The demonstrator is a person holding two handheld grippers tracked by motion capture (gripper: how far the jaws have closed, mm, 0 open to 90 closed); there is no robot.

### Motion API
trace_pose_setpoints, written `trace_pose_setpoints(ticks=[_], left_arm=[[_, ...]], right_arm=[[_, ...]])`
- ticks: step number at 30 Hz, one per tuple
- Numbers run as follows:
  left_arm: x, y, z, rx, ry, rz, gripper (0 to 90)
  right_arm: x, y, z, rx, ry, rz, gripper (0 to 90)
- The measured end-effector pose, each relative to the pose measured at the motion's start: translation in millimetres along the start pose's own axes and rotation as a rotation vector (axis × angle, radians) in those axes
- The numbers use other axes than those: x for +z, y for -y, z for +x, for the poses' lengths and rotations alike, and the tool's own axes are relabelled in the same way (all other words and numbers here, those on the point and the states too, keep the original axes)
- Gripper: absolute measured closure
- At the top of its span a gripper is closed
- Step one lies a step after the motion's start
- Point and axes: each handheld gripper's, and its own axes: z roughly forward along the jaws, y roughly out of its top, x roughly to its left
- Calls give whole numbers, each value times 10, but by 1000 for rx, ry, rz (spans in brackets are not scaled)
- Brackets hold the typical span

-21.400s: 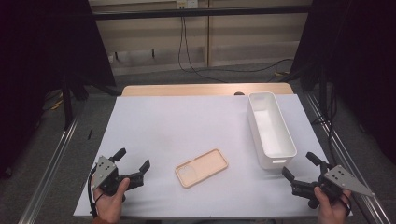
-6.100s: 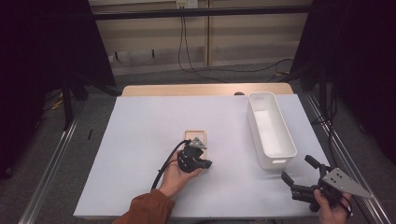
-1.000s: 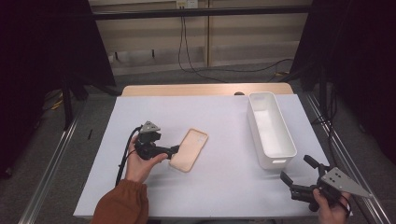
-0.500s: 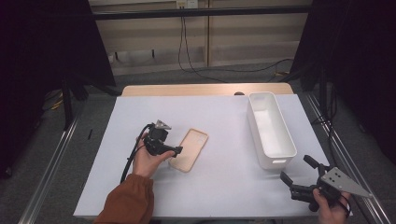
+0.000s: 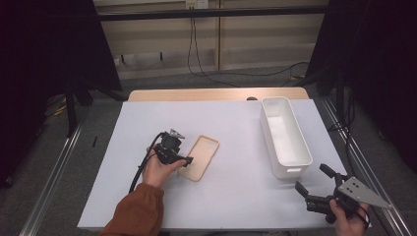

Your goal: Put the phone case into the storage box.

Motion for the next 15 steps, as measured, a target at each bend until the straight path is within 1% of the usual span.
trace_pose_setpoints(ticks=[2,3,4,5,6,7,8,12,13,14,15], left_arm=[[29,2,-12,2,-1,14,360],[44,2,-14,-2,4,18,378],[57,3,-13,2,14,26,419],[63,6,-18,-2,13,25,442],[64,7,-22,-2,11,24,445],[63,5,-27,5,3,25,447],[63,5,-31,6,17,22,468],[55,-4,-40,3,33,41,540],[53,-10,-37,-8,35,49,550],[50,-20,-34,-6,30,57,556],[56,-28,-36,-6,35,62,559]], right_arm=[[-1,-1,5,5,2,-2,0],[-3,-1,4,5,3,-2,0],[-4,-1,4,5,3,-2,0],[-5,-1,4,5,3,-2,0],[-7,0,2,1,2,-1,0],[-7,0,2,2,3,-1,0],[-8,0,2,2,2,-1,0],[-9,1,3,2,1,-1,0],[-9,1,4,1,1,0,0],[-9,1,4,2,1,0,0],[-9,1,6,2,1,0,0]])
